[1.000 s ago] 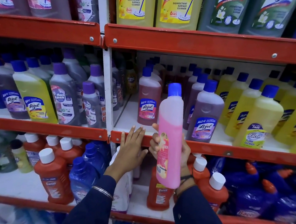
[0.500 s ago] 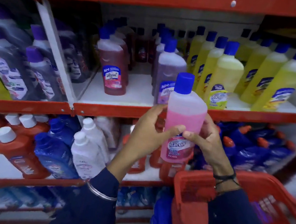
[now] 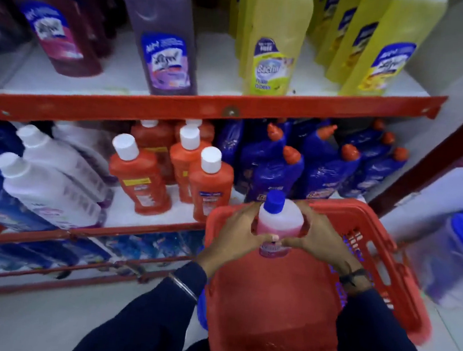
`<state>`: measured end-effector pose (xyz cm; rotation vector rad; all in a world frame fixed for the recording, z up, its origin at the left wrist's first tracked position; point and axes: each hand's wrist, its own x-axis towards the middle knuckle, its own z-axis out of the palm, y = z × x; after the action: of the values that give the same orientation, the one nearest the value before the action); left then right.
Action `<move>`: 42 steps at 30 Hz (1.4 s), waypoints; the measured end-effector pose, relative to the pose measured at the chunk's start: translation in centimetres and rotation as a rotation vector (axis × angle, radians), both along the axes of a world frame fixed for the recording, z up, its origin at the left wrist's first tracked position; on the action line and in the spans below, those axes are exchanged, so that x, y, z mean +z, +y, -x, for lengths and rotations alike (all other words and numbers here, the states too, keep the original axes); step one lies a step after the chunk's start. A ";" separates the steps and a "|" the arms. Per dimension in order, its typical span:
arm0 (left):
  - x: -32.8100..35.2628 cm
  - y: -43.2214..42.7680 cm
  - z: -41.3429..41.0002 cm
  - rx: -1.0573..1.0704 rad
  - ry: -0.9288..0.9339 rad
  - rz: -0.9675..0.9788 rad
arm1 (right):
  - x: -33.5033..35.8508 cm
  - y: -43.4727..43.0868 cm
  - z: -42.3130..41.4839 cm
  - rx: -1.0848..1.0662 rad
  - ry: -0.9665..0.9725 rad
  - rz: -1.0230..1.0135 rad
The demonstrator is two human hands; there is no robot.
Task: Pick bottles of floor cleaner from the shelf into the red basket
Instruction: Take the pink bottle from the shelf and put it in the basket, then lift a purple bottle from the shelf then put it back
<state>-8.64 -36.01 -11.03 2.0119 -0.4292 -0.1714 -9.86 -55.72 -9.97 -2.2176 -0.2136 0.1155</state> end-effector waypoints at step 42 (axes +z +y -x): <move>11.0 11.5 -1.6 0.347 -0.507 0.080 | 11.4 7.3 -4.0 -0.107 -0.419 -0.401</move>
<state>-6.99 -24.51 -0.01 2.0045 -0.3831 0.5720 -5.84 -48.44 1.47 -1.8247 -0.3157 -0.4205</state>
